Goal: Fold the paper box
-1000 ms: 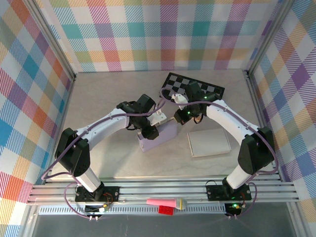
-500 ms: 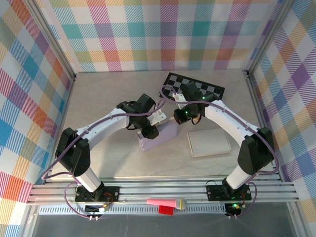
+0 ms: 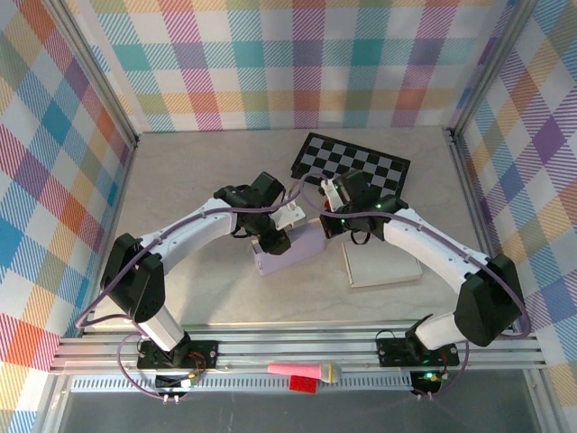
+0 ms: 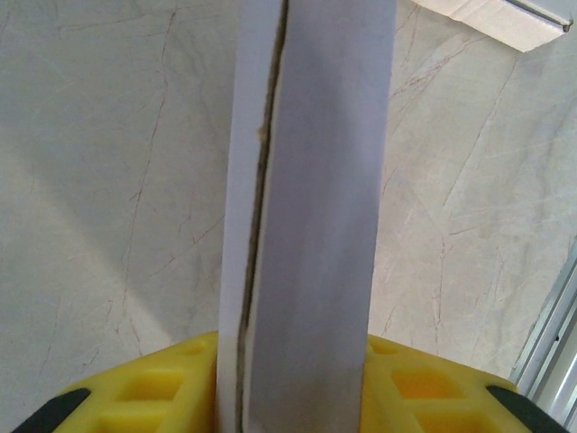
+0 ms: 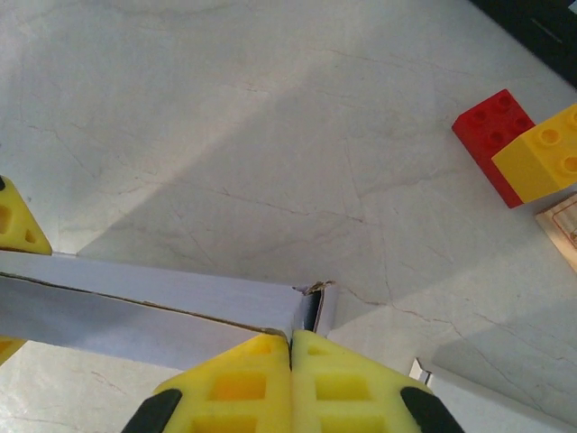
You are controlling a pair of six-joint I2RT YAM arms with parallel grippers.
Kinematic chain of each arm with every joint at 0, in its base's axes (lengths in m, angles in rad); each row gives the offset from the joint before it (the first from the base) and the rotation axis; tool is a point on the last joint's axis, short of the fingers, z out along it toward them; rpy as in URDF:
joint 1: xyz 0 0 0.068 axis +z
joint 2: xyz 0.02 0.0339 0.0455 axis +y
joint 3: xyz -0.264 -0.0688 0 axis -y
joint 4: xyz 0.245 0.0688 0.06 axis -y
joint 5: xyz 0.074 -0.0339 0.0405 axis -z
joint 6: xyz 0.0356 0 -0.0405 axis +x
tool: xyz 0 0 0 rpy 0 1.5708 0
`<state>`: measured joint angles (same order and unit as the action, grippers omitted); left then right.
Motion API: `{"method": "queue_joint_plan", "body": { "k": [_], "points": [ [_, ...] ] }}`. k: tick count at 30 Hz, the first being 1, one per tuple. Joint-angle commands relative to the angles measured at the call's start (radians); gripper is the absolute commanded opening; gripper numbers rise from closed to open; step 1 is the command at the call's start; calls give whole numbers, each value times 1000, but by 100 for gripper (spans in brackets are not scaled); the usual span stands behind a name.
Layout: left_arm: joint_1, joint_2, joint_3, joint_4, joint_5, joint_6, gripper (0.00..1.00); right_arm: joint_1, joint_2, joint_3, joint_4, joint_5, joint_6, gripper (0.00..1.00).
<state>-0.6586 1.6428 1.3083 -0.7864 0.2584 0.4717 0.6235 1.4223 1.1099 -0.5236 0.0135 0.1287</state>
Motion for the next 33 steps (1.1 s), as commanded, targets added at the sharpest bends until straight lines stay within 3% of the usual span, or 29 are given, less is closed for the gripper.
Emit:
{"method": "queue_joint_plan", "body": {
  "k": [1,5,19,33],
  "points": [
    [25,12,41,12,-62,-32,36,11,-30,-53,-2,41,20,0],
    [29,21,55,10,-74,-36,38,15,-57,-88,15,66,26,0],
    [30,-86,-31,98,-96,-159,60,62,-71,-104,43,158,94,0],
    [33,-218,-129,210,-98,-284,70,103,-28,-47,25,190,143,0]
  ]
}}
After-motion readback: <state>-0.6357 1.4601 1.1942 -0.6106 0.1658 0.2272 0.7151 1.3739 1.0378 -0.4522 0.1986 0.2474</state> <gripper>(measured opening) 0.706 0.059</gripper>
